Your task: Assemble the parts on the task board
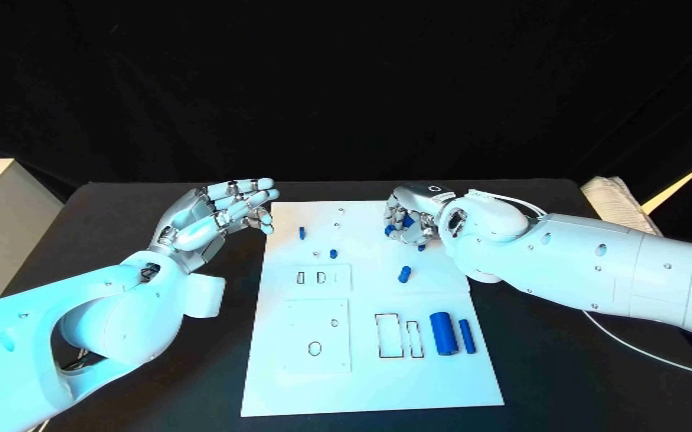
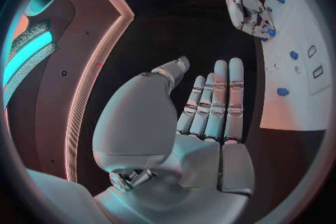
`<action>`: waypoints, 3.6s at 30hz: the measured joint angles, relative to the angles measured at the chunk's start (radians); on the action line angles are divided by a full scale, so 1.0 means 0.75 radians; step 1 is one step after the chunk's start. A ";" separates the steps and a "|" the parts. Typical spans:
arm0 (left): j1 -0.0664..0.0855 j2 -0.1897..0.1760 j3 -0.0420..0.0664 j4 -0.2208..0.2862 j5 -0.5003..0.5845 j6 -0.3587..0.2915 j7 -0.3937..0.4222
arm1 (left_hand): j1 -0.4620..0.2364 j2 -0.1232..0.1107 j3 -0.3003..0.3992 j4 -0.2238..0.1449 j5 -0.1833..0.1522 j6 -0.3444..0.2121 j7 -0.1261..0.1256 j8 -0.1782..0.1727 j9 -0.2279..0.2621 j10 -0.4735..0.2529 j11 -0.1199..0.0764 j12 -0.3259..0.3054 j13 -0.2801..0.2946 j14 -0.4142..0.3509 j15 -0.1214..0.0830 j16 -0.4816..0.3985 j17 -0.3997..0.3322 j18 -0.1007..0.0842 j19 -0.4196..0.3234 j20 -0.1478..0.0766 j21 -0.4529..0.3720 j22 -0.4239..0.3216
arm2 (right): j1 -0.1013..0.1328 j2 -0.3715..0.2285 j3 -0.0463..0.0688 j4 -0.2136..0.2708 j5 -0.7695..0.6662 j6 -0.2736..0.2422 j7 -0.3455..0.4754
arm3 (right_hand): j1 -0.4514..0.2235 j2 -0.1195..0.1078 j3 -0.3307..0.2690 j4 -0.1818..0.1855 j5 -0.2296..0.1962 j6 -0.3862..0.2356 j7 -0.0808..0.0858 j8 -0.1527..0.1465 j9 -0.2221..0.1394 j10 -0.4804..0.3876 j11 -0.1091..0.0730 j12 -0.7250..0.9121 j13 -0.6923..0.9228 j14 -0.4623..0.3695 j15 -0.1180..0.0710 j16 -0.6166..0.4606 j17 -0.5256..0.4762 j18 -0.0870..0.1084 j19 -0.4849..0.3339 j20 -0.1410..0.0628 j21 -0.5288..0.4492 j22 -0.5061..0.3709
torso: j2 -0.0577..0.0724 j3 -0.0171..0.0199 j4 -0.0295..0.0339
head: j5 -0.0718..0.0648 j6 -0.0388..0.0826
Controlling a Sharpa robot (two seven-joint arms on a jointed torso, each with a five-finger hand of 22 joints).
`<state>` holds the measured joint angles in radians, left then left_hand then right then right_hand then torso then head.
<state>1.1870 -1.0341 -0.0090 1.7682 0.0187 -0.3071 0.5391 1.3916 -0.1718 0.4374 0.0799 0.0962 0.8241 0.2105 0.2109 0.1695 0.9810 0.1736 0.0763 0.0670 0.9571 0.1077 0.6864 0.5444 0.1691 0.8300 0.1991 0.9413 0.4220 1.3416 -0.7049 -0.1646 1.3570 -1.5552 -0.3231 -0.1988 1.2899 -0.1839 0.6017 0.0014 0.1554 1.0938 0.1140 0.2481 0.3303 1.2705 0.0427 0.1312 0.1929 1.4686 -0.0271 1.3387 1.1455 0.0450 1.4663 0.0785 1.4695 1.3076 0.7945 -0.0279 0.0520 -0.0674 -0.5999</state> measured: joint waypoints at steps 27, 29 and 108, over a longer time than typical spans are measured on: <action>0.006 0.003 0.000 -0.010 0.000 0.004 -0.008 | 0.000 0.000 0.007 -0.007 0.000 0.000 0.000 0.000 -0.001 0.000 0.000 0.000 0.000 -0.007 -0.003 0.002 0.000 0.000 -0.007 0.001 0.011 0.005 | 0.016 0.183 0.018 -0.066 -0.046 -0.198 -0.119 | -0.003 0.003 0.004 -0.008 0.018 0.000 -0.001 0.000 0.000 0.000 0.000 -0.002 0.010 0.000 0.000 0.000 -0.004 0.000 0.000 0.000 0.000 0.000 | 0.006 -0.0058 0.0084 | -0.009 0.028; 0.006 0.005 0.000 -0.010 0.000 0.005 -0.009 | 0.000 0.000 0.007 -0.007 0.000 0.000 0.000 0.000 -0.001 0.000 0.000 0.000 0.000 -0.007 -0.003 0.002 0.000 0.000 -0.009 -0.001 0.013 0.006 | 0.016 0.200 0.018 -0.083 -0.051 -0.207 -0.123 | -0.003 0.003 0.004 -0.008 0.018 0.000 -0.001 0.000 0.000 0.000 0.000 -0.002 0.011 0.000 0.000 0.000 -0.004 0.000 0.000 0.000 0.000 0.000 | 0.007 -0.0065 0.0105 | -0.010 0.029; 0.033 0.002 0.000 -0.009 0.000 0.014 -0.026 | 0.000 0.000 0.011 -0.011 0.000 0.000 0.000 0.000 -0.002 0.000 0.000 0.000 0.000 -0.011 0.002 0.007 -0.001 0.000 -0.013 0.004 0.019 0.009 | -0.025 0.358 0.019 -0.294 -0.058 -0.203 -0.112 | -0.052 -0.089 -0.034 0.021 0.009 -0.208 0.073 -0.103 0.093 -0.250 0.085 -0.088 -0.011 -0.058 0.062 -0.156 -0.265 0.044 -0.116 0.054 -0.237 -0.168 | 0.012 -0.0114 0.0167 | 0.018 0.022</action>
<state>1.2117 -1.0326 -0.0091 1.7617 0.0188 -0.2963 0.5193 1.3916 -0.1718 0.4458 0.0716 0.0962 0.8240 0.2105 0.2109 0.1683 0.9811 0.1735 0.0764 0.0668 0.9487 0.1093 0.6919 0.5438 0.1691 0.8200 0.2022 0.9554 0.4290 1.3233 -0.4365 -0.1501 1.1366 -1.5989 -0.4754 -0.2826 1.2507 -0.2508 0.5763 0.0171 0.1625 0.9377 0.1689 0.1711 0.3999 1.0827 0.1063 0.0654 0.1844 1.4248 0.0191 1.2218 0.9469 0.0782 1.3795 0.1186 1.2915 1.1816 0.8033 -0.0364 0.0645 -0.0541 -0.5835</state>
